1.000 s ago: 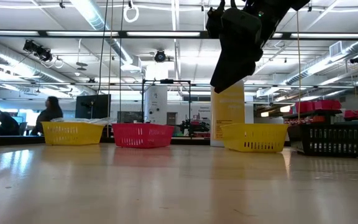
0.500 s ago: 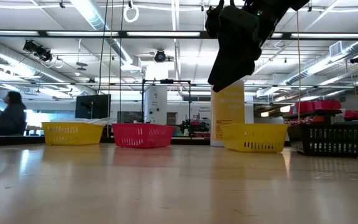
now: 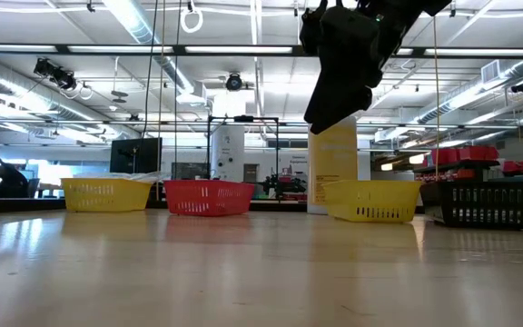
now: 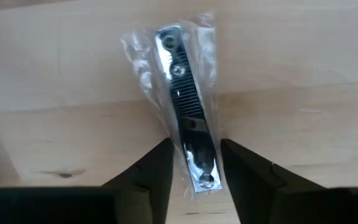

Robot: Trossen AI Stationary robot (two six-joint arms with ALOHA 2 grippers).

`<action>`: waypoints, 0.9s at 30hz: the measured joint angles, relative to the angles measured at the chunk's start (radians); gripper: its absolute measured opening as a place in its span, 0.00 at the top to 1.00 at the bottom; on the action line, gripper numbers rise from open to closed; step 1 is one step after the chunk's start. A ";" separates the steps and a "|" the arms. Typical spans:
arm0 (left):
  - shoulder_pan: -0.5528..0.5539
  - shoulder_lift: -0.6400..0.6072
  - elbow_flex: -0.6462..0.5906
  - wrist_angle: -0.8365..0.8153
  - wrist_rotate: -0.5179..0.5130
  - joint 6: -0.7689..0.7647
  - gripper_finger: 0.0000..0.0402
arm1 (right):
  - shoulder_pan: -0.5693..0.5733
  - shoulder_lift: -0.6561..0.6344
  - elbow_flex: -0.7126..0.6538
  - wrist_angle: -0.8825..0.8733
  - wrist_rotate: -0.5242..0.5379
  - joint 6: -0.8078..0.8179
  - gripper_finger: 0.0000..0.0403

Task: Pick & Place Travel size toiletries
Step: Put the silver nail cutter into the black basket

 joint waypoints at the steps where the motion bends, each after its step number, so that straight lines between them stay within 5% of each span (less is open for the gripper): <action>1: 0.000 0.000 0.000 0.002 -0.001 0.007 0.65 | 0.000 0.000 0.000 0.001 -0.005 0.000 0.46; 8: 0.000 0.001 0.000 0.008 -0.011 0.041 0.79 | 0.000 0.000 0.000 0.006 -0.008 0.000 0.44; 17: 0.015 -0.002 0.001 0.027 -0.095 0.147 0.80 | 0.000 0.000 0.000 0.007 -0.008 -0.029 0.45; 27: 0.081 0.002 0.126 0.015 -0.521 0.496 0.81 | 0.009 0.000 0.000 0.049 -0.159 -0.241 0.46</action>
